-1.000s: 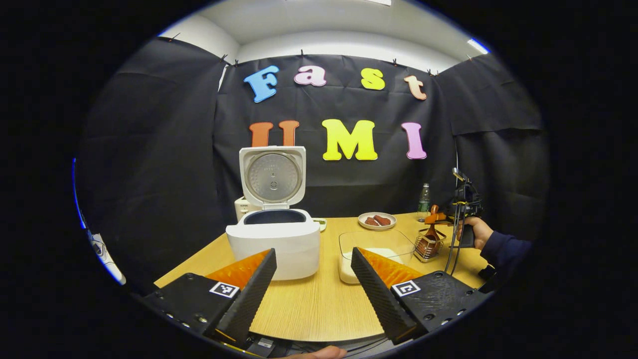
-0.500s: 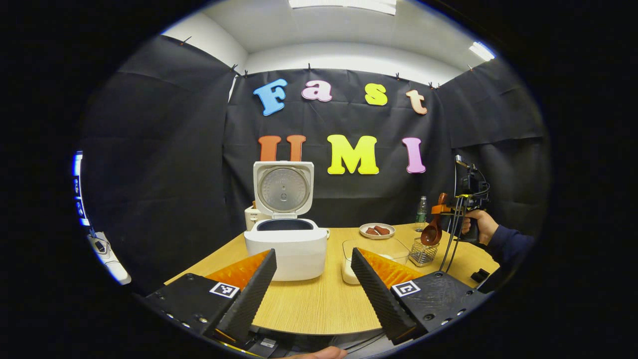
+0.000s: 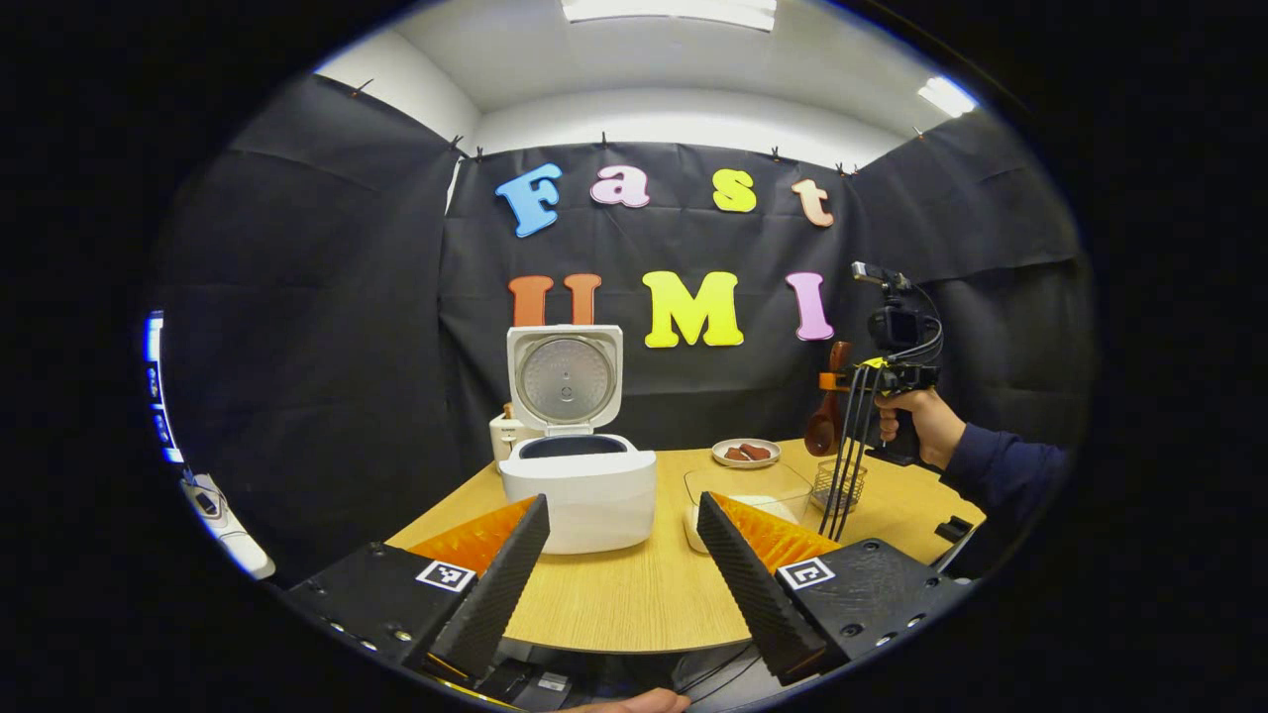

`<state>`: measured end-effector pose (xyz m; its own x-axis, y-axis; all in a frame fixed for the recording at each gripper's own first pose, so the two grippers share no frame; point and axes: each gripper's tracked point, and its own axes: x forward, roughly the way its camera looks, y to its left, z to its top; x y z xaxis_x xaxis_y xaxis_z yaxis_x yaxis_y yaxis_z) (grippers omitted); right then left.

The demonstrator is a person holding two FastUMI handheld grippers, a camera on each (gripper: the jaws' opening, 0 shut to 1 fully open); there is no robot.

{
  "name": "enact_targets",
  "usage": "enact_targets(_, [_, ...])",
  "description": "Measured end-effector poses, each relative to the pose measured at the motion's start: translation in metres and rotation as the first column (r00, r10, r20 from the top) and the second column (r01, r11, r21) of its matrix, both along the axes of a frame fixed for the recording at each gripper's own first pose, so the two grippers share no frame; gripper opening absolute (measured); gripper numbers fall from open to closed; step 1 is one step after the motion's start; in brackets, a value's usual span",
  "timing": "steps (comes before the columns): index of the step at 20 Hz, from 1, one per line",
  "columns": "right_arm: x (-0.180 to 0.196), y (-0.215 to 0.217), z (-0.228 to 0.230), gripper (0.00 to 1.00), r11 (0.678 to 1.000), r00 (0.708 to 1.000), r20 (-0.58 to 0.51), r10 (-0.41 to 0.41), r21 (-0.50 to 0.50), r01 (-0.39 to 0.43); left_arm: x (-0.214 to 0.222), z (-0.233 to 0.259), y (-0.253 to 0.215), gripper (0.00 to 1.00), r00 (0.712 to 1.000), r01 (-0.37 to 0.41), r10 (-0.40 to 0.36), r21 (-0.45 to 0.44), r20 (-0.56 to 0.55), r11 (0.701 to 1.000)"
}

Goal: Close the left gripper, press the button to open the rice cooker; take a wooden spoon from the chopstick holder with the right hand, scoop a spoonful of rice and pour it into the rice cooker, then put the wooden spoon back into the chopstick holder.

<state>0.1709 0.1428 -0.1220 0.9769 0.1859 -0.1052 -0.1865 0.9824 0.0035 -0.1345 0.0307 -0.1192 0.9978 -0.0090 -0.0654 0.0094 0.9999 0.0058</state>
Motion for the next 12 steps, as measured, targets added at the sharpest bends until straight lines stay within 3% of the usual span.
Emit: enact_targets(12, [0.009,0.108,-0.134,0.1,0.998,0.979,-0.194,0.057,0.033,-0.051,0.0,-0.012,0.018,0.95,1.0,-0.013,0.012,-0.016,-0.016,1.0])
